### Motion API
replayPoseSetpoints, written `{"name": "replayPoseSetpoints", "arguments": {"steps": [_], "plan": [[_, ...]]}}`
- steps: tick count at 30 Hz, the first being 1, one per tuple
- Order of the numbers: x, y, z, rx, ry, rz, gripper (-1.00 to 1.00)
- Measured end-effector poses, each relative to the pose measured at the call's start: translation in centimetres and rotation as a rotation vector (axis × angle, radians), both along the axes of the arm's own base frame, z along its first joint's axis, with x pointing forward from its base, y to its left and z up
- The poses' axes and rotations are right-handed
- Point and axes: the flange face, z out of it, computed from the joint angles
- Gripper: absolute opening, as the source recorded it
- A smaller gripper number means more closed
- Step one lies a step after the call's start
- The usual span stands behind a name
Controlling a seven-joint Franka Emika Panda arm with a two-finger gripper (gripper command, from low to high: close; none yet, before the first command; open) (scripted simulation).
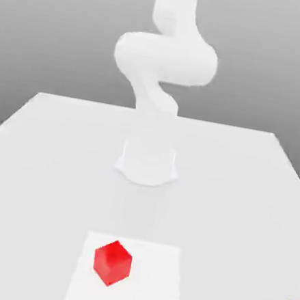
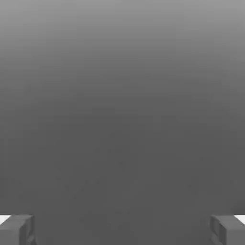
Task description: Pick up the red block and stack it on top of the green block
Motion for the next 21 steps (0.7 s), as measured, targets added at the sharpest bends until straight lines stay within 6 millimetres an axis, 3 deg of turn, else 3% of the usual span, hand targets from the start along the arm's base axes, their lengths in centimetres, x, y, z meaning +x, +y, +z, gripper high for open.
{"name": "replayPoseSetpoints", "arguments": {"steps": [5, 10, 15, 21], "plan": [[5.2, -0.8, -11.2, 0.104, 0.177, -0.146, 0.0], [7.3, -1.6, -22.5, 0.181, 0.343, -0.304, 0.0], [6.4, -2.3, -33.6, 0.234, 0.505, -0.477, 0.0], [2.6, -2.9, -45.0, 0.261, 0.669, -0.679, 0.0]]}}
